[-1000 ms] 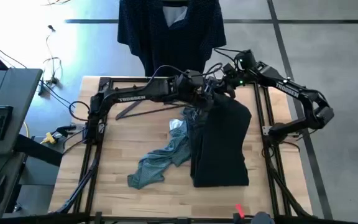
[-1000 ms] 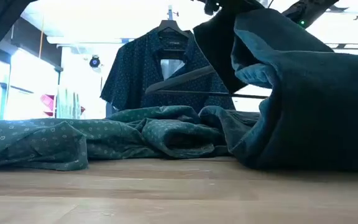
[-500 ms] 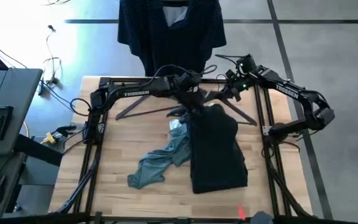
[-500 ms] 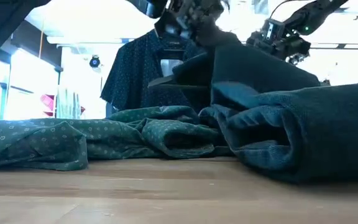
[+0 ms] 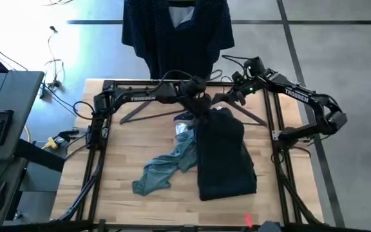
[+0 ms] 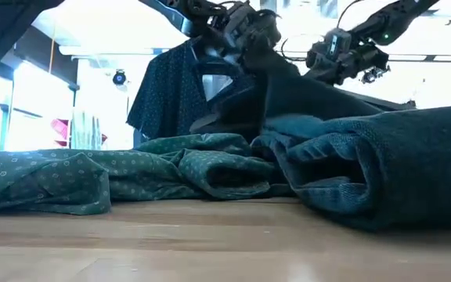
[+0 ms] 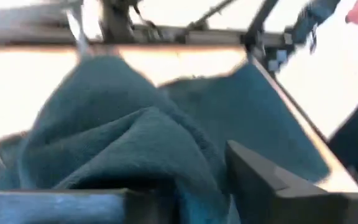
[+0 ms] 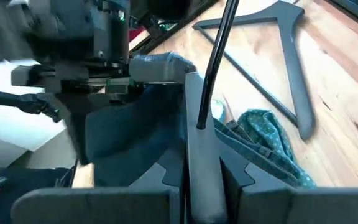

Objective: Hang clothes
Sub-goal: Insert the hanger into the blue pants

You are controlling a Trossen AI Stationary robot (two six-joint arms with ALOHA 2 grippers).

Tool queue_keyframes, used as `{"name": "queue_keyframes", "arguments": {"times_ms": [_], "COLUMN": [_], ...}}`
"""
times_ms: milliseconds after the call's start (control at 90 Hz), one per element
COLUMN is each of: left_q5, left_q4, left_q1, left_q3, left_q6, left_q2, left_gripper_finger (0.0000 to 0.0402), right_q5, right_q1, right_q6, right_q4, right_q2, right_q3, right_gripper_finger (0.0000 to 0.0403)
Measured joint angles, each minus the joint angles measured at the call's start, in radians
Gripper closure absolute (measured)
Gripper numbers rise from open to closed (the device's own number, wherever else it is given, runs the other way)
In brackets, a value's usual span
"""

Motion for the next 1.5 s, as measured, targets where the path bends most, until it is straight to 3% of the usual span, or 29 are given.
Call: {"name": "queue_keyframes", "arguments": {"times_ms": [89, 189, 422, 811, 900, 1067, 1211, 1422, 1500], "left_q5": [0.016, 0.007, -0.008, -0.016, -0.09, -0.355, -0.52, -0.529, -0.467], "left_q4": [0.153, 0.158, 0.001, -0.317, -0.417, -0.624, -0.748, -0.769, -0.735], "left_q1": [-0.004, -0.004, 0.007, 0.035, 0.036, 0.019, 0.005, 0.011, 0.003], "left_q3": [0.0, 0.0, -0.037, 0.02, 0.044, 0.082, 0.089, 0.054, 0.043], "left_q6": [-0.042, 0.0, 0.023, 0.034, 0.082, 0.251, 0.25, 0.204, 0.228], "left_q2": [0.0, -0.005, -0.002, -0.031, -0.055, -0.112, -0.16, -0.197, -0.196], "left_gripper_finger": [0.0268, 0.0275, 0.0285, 0.0239, 0.0239, 0.0239, 0.0239, 0.0239, 0.0246], "right_q5": [-0.001, 0.001, 0.007, 0.016, 0.014, 0.022, 0.025, 0.029, 0.031], "right_q1": [0.025, 0.045, 0.06, 0.057, 0.057, 0.057, 0.058, 0.058, 0.058], "right_q6": [0.01, 0.043, 0.05, 0.033, 0.034, 0.03, 0.03, 0.031, 0.034], "right_q4": [0.022, 0.056, 0.079, 0.093, 0.089, 0.087, 0.085, 0.094, 0.096], "right_q2": [-0.001, -0.001, 0.002, -0.001, -0.001, -0.001, -0.001, -0.001, -0.001], "right_q3": [0.0, -0.001, -0.002, 0.001, 0.001, 0.001, 0.001, 0.001, 0.001], "right_gripper_finger": [0.0379, 0.0379, 0.038, 0.038, 0.0375, 0.038, 0.038, 0.038, 0.038]}}
